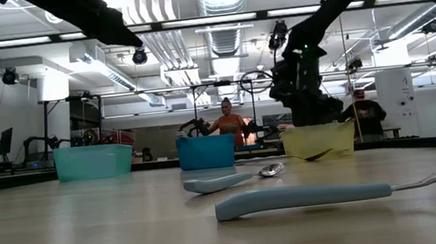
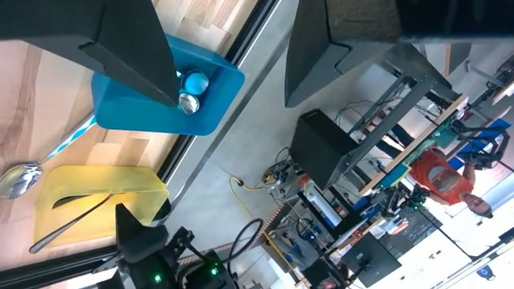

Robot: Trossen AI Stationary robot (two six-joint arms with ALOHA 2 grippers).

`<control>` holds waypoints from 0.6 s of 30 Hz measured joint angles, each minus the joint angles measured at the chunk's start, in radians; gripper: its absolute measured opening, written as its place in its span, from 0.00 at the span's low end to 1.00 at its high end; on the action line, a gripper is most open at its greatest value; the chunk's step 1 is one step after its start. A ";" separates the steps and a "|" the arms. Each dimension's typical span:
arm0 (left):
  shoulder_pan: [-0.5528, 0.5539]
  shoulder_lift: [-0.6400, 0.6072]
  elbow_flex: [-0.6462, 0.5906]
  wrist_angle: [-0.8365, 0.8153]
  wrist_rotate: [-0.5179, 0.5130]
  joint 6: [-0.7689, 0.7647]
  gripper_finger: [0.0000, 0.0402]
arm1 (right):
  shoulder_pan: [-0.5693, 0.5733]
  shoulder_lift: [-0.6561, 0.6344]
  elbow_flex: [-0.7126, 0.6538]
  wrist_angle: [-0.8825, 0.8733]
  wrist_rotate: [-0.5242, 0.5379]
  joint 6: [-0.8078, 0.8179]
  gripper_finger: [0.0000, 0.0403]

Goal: Sort silverware by color (type)
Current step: Put the black spoon into the yellow bin

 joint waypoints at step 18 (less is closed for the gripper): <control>0.000 0.000 0.000 -0.003 0.000 0.000 0.52 | 0.191 -0.025 0.000 -0.051 0.376 0.028 0.28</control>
